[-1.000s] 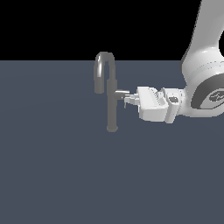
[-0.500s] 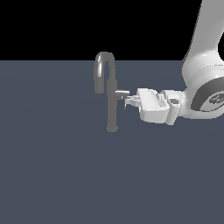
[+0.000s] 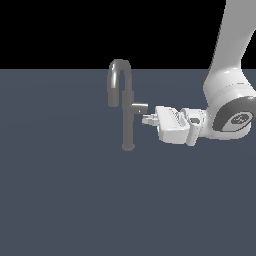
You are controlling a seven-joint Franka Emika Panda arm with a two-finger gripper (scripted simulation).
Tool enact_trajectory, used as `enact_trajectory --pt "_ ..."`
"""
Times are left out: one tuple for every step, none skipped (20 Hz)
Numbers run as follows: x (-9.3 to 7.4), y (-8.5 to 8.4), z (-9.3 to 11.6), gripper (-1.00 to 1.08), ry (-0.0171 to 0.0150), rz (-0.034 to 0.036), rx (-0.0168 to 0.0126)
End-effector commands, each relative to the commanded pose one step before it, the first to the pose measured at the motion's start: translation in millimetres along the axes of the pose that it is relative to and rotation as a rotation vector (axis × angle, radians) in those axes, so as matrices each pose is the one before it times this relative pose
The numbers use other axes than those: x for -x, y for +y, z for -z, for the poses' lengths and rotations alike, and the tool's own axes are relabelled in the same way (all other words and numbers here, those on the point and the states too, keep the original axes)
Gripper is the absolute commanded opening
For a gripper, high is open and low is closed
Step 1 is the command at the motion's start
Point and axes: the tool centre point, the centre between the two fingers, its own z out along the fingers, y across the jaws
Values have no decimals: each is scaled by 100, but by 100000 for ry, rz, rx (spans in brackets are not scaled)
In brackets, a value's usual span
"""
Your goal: Turn on the faucet by rotating a designated handle.
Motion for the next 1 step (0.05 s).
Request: enact_trajectory --pt "-2594 -2457 -417 -100 3903 98 -4502"
